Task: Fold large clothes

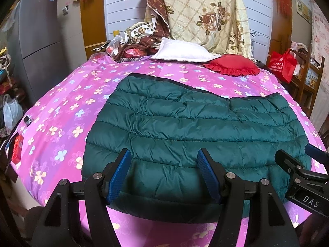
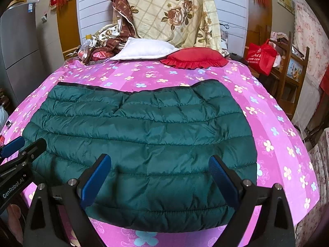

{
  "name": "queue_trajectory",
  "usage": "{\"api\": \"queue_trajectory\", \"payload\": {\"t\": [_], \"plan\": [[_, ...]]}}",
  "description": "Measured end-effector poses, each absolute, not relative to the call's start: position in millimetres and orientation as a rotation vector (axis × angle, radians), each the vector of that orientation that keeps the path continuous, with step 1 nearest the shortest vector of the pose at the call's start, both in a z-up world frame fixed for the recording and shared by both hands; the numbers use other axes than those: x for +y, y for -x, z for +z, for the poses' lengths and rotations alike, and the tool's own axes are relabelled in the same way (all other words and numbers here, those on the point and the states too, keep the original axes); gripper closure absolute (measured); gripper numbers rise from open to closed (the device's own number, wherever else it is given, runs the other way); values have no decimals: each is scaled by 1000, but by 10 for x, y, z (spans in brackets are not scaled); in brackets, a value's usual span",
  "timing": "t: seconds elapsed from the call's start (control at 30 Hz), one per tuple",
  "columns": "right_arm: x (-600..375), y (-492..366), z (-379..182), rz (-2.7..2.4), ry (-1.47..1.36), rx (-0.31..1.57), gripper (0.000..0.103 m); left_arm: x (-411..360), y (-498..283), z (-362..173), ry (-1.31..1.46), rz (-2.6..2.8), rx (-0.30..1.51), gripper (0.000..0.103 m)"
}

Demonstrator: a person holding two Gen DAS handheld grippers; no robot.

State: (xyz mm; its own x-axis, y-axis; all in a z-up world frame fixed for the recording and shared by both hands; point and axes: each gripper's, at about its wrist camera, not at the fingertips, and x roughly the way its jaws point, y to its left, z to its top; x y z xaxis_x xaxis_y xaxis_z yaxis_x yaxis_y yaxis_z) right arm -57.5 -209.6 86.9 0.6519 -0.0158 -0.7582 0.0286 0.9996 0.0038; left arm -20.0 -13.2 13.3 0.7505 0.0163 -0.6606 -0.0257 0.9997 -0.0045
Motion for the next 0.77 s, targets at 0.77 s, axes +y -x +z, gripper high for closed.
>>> {"api": "queue_trajectory", "payload": {"t": [0.77], "plan": [[-2079,546,837,-27,-23,869,5,-169,191,134,7,11,699,54]]}}
